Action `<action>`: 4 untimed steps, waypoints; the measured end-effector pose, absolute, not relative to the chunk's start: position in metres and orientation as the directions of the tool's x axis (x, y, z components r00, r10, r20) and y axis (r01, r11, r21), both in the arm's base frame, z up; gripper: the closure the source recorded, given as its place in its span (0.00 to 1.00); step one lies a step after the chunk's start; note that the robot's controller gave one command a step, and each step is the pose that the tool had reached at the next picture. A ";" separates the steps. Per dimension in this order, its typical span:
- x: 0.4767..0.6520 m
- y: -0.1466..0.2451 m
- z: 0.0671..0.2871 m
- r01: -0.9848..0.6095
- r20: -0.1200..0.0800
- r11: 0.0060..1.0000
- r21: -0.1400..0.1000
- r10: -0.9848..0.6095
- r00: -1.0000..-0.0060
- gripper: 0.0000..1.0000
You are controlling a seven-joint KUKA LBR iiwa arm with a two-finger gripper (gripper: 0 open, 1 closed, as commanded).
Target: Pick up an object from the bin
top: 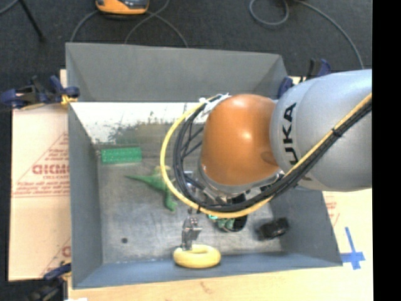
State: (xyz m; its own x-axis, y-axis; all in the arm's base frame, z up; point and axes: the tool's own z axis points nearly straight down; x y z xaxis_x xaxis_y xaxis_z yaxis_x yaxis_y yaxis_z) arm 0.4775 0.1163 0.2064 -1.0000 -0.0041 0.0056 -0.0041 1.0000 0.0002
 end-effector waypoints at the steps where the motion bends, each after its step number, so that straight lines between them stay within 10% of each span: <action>1: 0.479 0.116 0.210 -0.001 -0.002 1.000 0.001 -0.001 -1.000 0.00; 2: 0.480 0.100 0.170 -0.143 -0.005 0.990 0.000 -0.143 -0.990 0.00; 4: 0.575 0.082 0.127 -0.182 -0.005 0.983 -0.001 -0.182 -0.983 0.00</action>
Offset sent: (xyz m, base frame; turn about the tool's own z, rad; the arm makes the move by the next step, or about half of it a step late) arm 0.0001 -0.0519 -0.1364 -0.4762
